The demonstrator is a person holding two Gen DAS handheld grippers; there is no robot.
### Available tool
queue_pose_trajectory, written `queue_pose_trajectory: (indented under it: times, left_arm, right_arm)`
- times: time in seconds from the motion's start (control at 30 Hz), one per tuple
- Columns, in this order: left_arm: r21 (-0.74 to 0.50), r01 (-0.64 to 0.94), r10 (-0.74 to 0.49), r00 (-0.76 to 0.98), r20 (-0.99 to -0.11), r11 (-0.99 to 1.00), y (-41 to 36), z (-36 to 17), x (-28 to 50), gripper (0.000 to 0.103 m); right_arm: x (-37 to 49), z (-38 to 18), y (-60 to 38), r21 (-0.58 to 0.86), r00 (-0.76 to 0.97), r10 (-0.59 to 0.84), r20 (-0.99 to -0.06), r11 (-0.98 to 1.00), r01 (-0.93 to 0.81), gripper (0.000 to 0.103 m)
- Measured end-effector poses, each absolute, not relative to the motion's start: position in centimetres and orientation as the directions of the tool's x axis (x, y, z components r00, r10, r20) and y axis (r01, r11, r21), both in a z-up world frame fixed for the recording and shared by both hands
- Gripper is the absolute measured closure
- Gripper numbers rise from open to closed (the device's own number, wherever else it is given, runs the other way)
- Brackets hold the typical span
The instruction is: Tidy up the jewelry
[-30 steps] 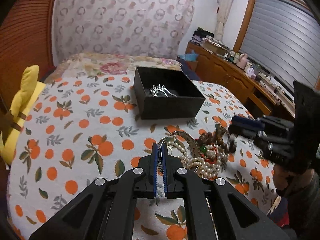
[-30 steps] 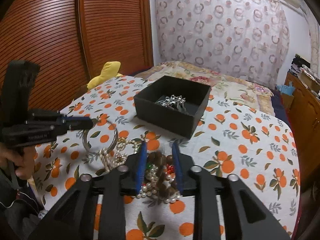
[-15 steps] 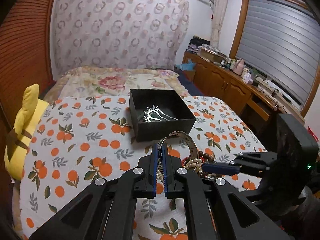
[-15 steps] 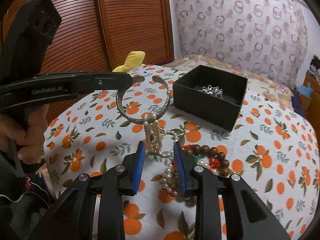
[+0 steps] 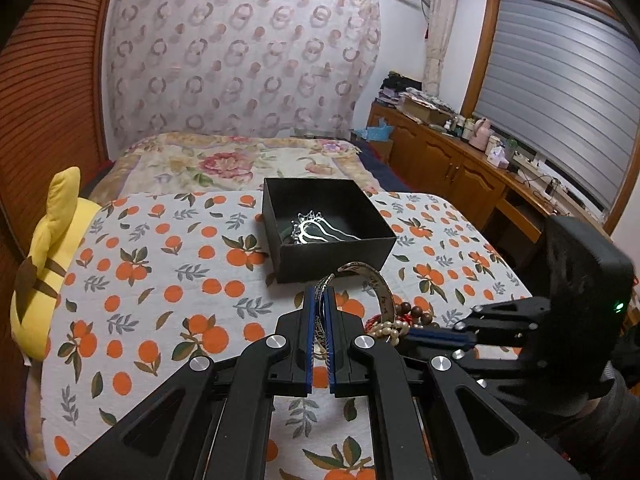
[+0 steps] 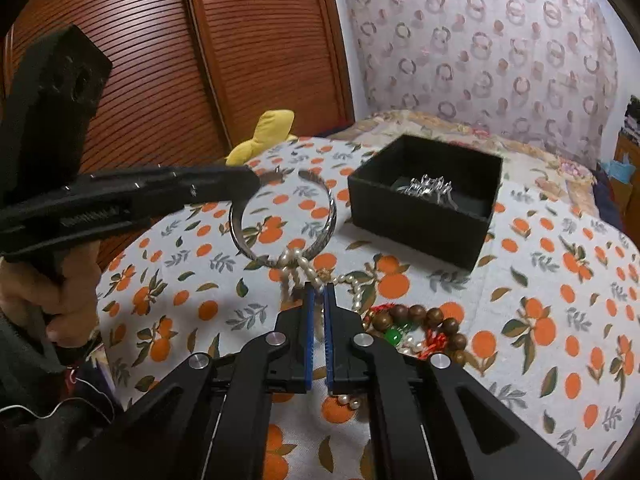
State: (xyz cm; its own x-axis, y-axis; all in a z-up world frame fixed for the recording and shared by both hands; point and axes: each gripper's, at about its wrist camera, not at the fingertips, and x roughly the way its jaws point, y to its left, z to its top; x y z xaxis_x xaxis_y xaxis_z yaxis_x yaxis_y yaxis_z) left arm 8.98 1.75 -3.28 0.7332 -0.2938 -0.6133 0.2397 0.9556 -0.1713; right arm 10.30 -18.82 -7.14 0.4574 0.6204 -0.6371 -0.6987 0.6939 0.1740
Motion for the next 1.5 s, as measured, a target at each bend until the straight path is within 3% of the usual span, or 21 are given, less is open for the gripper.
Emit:
queue_pose_trajectory:
  times: [1.03,1.5]
  left_arm:
    - [-0.113,0.205,-0.230,0.749,-0.622,0.972,2.4,-3.0,12.8,0.100]
    - [-0.100,0.187,-0.209,0.763,-0.612,0.977,2.1,-2.6,17.4,0.099]
  right_arm:
    - [11.7,9.3,-20.4,-0.017,0.687,0.636,-0.352,0.730,-0.684,0.098]
    - [17.9,11.5,-19.5,-0.060,0.747,0.556,-0.364,0.787,-0.615,0.098]
